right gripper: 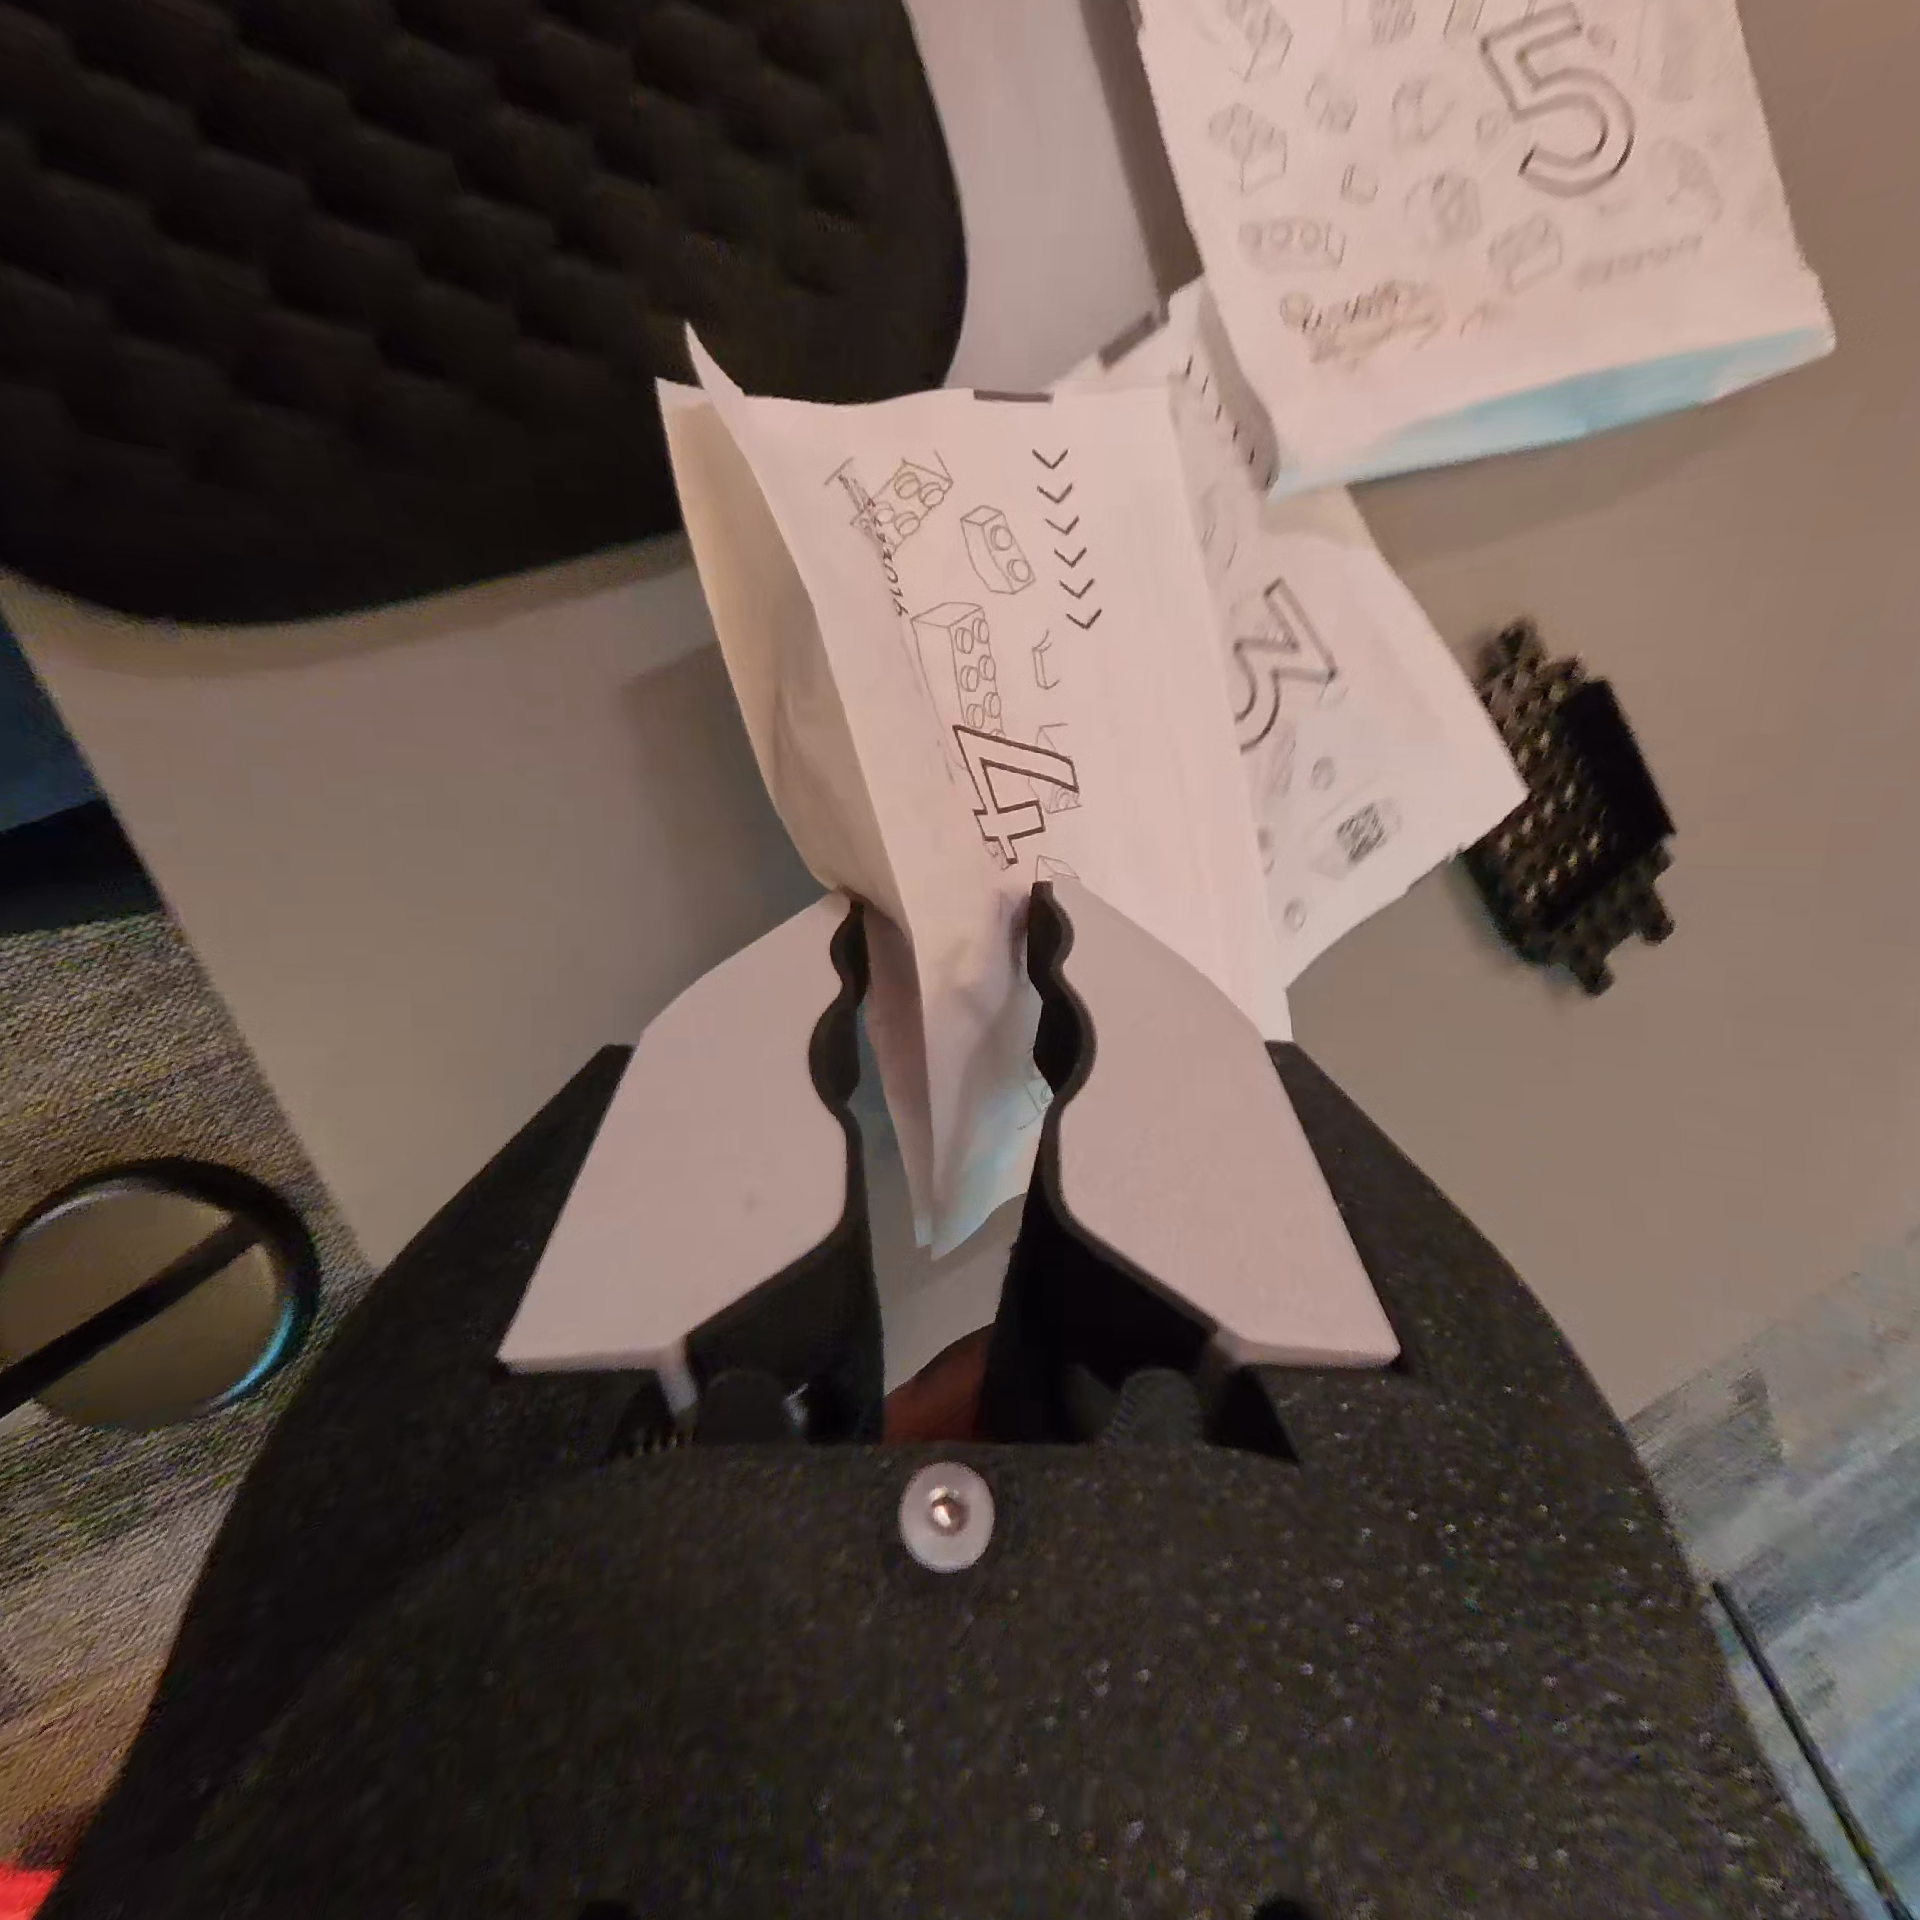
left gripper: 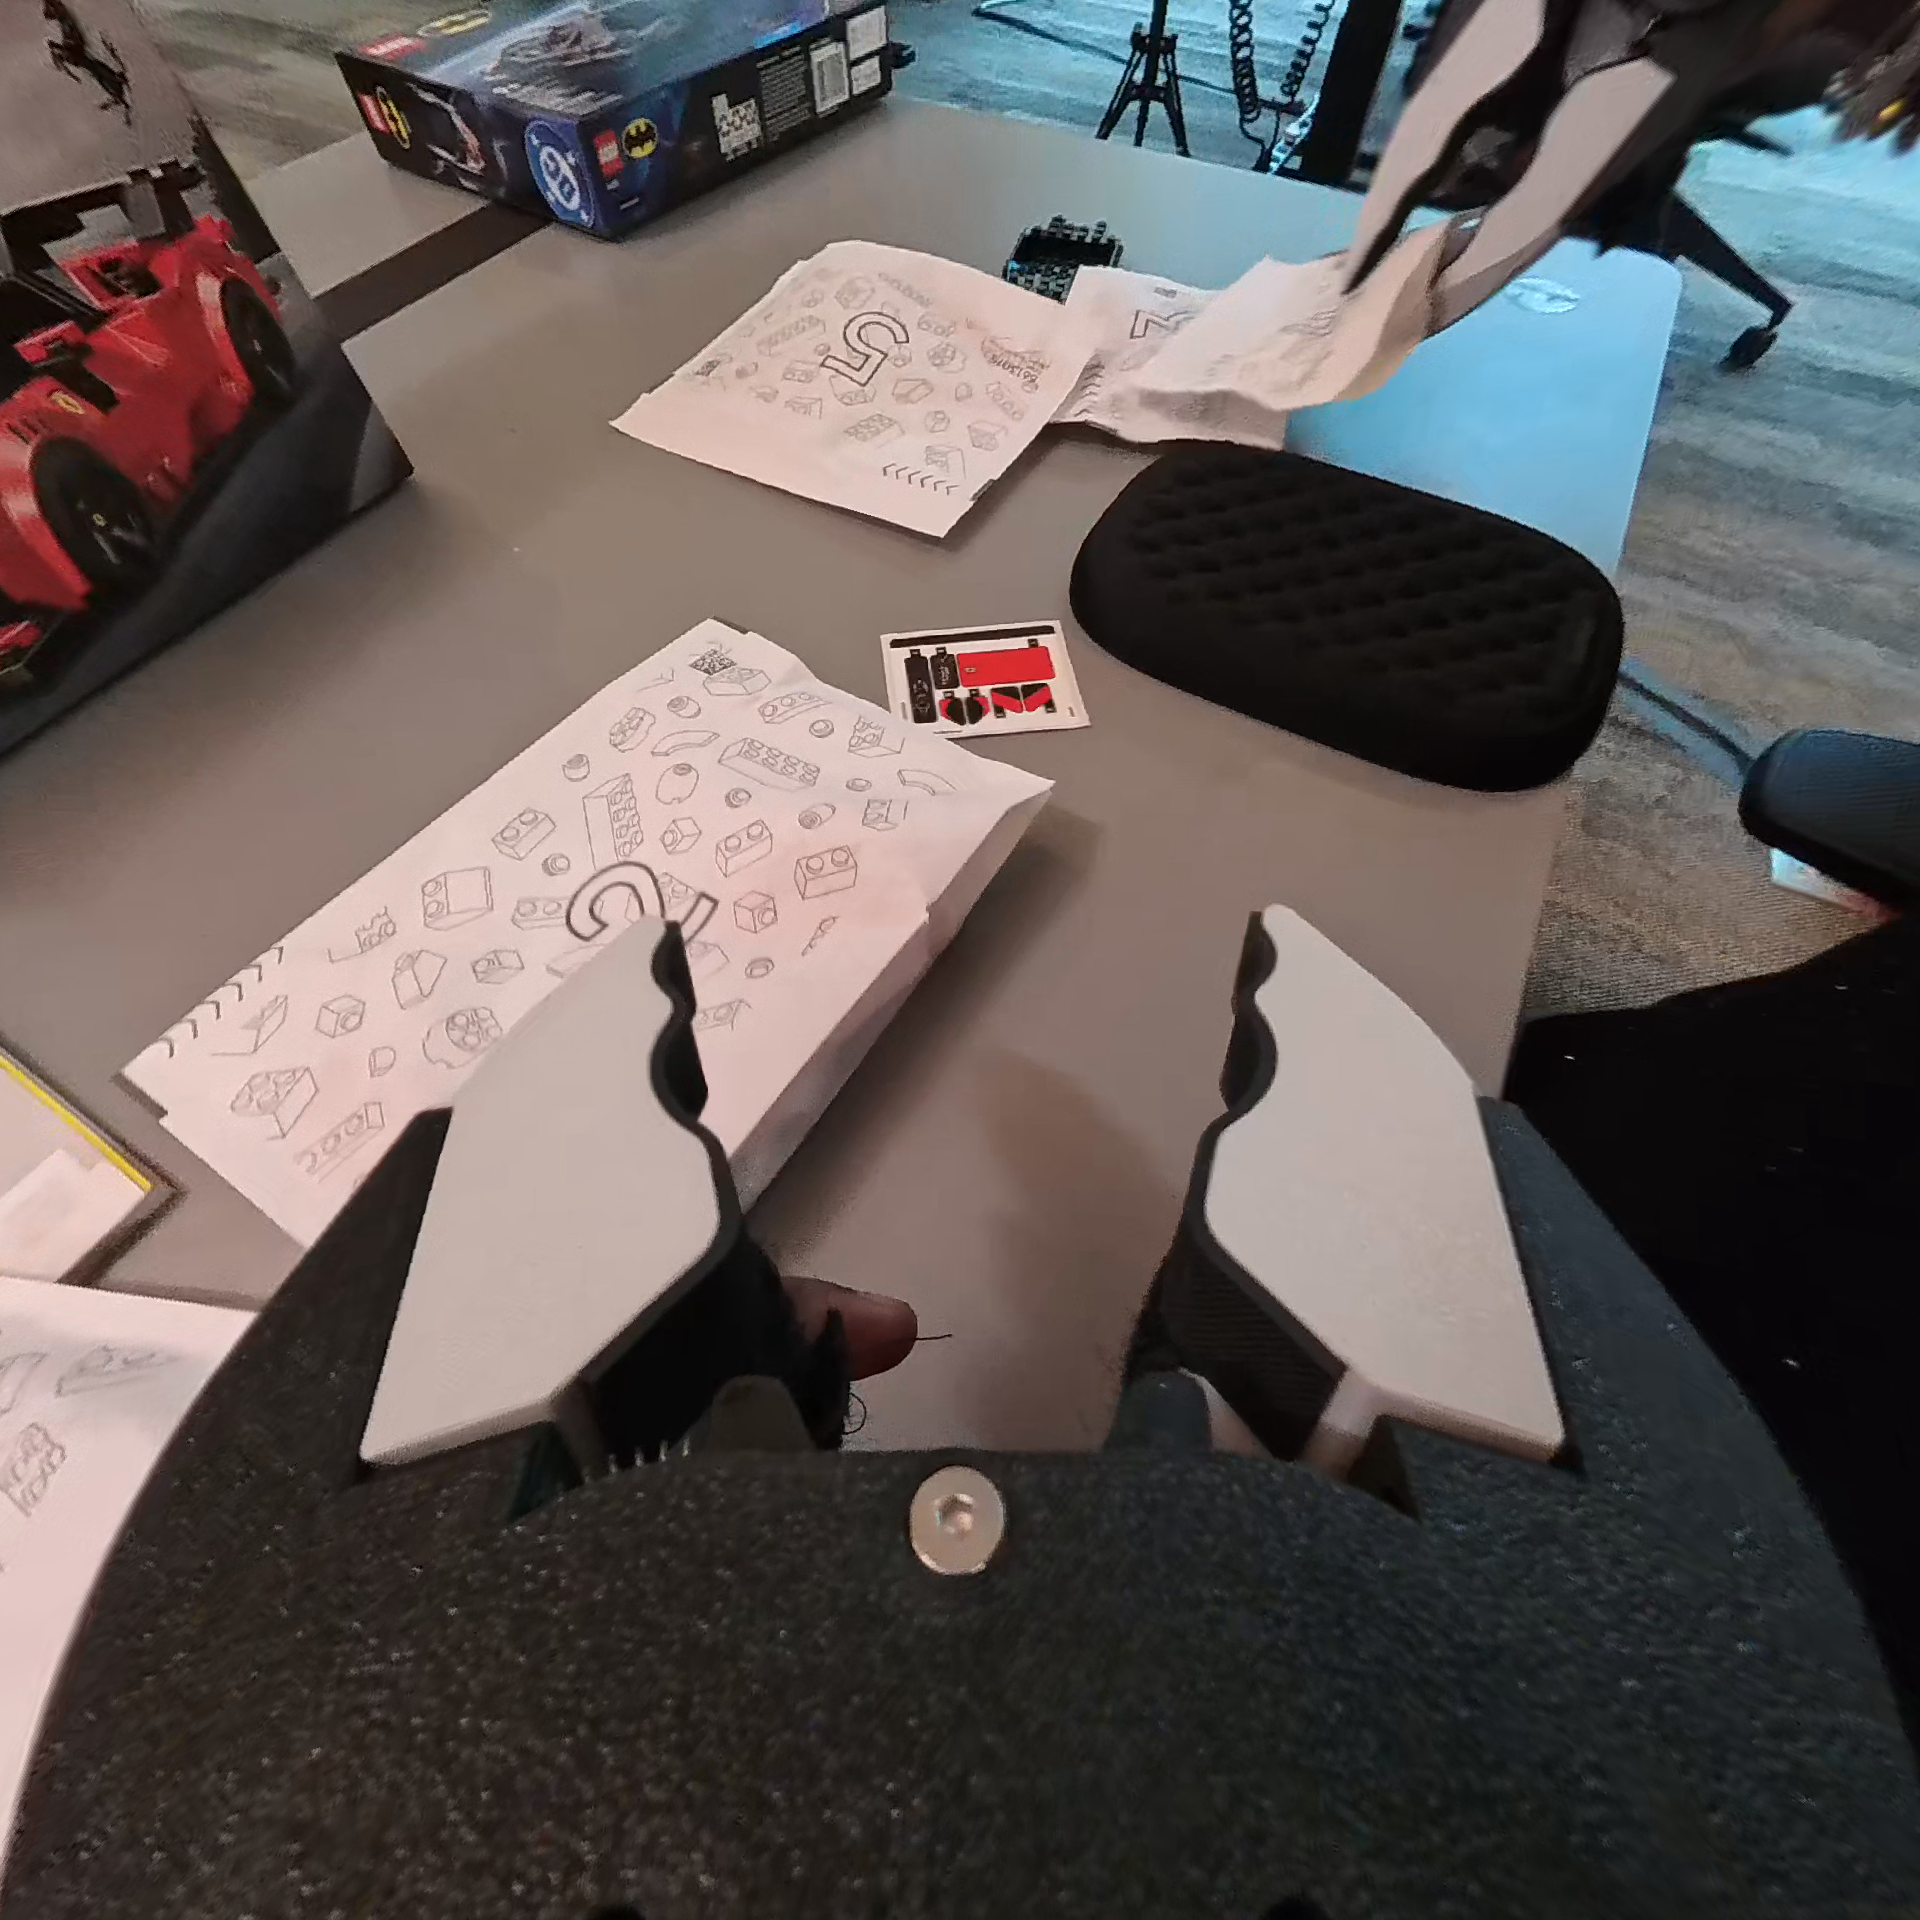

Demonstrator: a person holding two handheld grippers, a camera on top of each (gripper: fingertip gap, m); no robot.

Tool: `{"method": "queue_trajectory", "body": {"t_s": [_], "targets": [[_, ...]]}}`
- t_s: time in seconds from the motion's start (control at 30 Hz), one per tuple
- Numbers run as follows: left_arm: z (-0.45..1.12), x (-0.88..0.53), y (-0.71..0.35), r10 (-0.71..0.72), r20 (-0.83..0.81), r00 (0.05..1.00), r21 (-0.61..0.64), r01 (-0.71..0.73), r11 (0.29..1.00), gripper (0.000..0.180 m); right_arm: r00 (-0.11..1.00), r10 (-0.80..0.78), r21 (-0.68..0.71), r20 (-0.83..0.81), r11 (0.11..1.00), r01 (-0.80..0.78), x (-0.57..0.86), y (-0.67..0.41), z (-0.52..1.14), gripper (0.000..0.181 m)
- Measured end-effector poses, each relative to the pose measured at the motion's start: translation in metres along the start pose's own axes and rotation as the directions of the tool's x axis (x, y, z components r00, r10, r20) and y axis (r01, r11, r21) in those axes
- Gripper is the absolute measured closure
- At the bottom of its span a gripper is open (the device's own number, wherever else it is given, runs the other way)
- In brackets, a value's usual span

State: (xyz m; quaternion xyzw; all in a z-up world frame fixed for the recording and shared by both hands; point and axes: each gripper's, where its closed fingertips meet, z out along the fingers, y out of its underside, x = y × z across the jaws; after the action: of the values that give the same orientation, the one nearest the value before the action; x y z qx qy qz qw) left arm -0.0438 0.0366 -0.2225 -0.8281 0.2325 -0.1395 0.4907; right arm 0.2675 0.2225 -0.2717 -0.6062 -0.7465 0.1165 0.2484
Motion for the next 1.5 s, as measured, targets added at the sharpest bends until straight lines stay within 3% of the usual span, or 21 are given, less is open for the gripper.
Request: {"method": "queue_trajectory", "body": {"t_s": [0.1, 0.23, 0.27, 0.3, 0.37, 0.43, 0.57, 0.63, 0.73, 0.8, 0.87, 0.93, 1.0, 1.1, 1.23, 1.33, 1.5], "targets": [[0.010, 0.002, -0.004, 0.038, 0.005, 0.999, -0.007, -0.038, 0.999, 0.083, 0.999, 0.026, -0.014, 0.047, 1.000, -0.026, -0.014, 0.020, -0.012, 0.152], [0.022, 0.008, -0.012, 0.064, -0.021, 0.998, -0.002, -0.064, 0.998, 0.084, 0.991, 0.061, -0.131, 0.120, 0.990, -0.046, -0.033, 0.055, -0.019, 0.151], [0.024, 0.010, -0.013, 0.072, -0.024, 0.997, -0.002, -0.072, 0.997, 0.084, 0.988, 0.083, -0.135, 0.134, 0.989, -0.065, -0.036, 0.058, -0.021, 0.147], [0.026, 0.010, -0.015, 0.077, -0.023, 0.997, -0.002, -0.077, 0.997, 0.085, 0.983, 0.118, -0.129, 0.140, 0.987, -0.100, -0.036, 0.057, -0.024, 0.130], [0.030, 0.009, -0.021, 0.086, -0.015, 0.996, -0.004, -0.086, 0.996, 0.088, 0.971, 0.188, -0.086, 0.150, 0.980, -0.177, -0.029, 0.047, -0.032, 0.105], [0.034, 0.007, -0.030, 0.130, -0.014, 0.991, -0.010, -0.130, 0.991, 0.097, 0.974, 0.186, 0.001, 0.130, 0.982, -0.188, -0.013, 0.027, -0.040, 0.093], [0.057, 0.027, -0.044, 0.244, -0.154, 0.957, -0.095, -0.260, 0.961, 0.110, 0.994, 0.059, 0.049, 0.092, 0.997, -0.064, 0.013, -0.006, -0.033, 0.091], [0.072, 0.040, -0.043, 0.301, -0.200, 0.933, -0.131, -0.329, 0.935, 0.115, 0.993, -0.010, 0.084, 0.120, 0.996, 0.000, 0.014, -0.034, -0.022, 0.105], [0.079, 0.046, -0.050, 0.298, -0.172, 0.939, -0.102, -0.318, 0.943, 0.131, 0.981, -0.093, 0.297, 0.171, 0.954, 0.038, 0.000, -0.111, -0.004, 0.126], [0.074, 0.042, -0.051, 0.263, -0.127, 0.957, -0.085, -0.274, 0.958, 0.135, 0.974, -0.088, 0.350, 0.211, 0.937, 0.008, -0.009, -0.153, 0.018, 0.106], [0.066, 0.033, -0.046, 0.256, -0.060, 0.965, -0.095, -0.261, 0.961, 0.137, 0.953, -0.011, 0.287, 0.301, 0.954, -0.080, -0.020, -0.179, 0.049, 0.089], [0.063, 0.040, -0.041, 0.203, -0.078, 0.976, -0.081, -0.209, 0.975, 0.144, 0.921, 0.046, 0.227, 0.388, 0.963, -0.143, -0.032, -0.195, 0.076, 0.090], [0.074, 0.058, -0.035, 0.142, -0.130, 0.981, -0.082, -0.153, 0.985, 0.148, 0.924, 0.076, 0.158, 0.375, 0.977, -0.144, -0.031, -0.199, 0.099, 0.095], [0.098, 0.053, -0.024, 0.202, -0.018, 0.979, -0.131, -0.203, 0.970, 0.147, 0.937, 0.087, 0.115, 0.338, 0.984, -0.133, -0.023, -0.202, 0.120, 0.101], [0.094, 0.058, -0.027, 0.121, -0.048, 0.992, -0.038, -0.123, 0.992, 0.144, 0.960, 0.063, 0.019, 0.273, 0.997, -0.070, -0.026, -0.199, 0.139, 0.098], [0.078, 0.039, -0.020, 0.067, 0.006, 0.998, -0.005, -0.067, 0.998, 0.142, 0.968, 0.066, 0.033, 0.243, 0.997, -0.076, -0.029, -0.203, 0.141, 0.105], [0.062, 0.031, -0.014, 0.024, 0.026, 0.999, 0.041, -0.025, 0.999, 0.139, 0.962, 0.069, 0.031, 0.265, 0.996, -0.080, -0.038, -0.204, 0.137, 0.152]]}}
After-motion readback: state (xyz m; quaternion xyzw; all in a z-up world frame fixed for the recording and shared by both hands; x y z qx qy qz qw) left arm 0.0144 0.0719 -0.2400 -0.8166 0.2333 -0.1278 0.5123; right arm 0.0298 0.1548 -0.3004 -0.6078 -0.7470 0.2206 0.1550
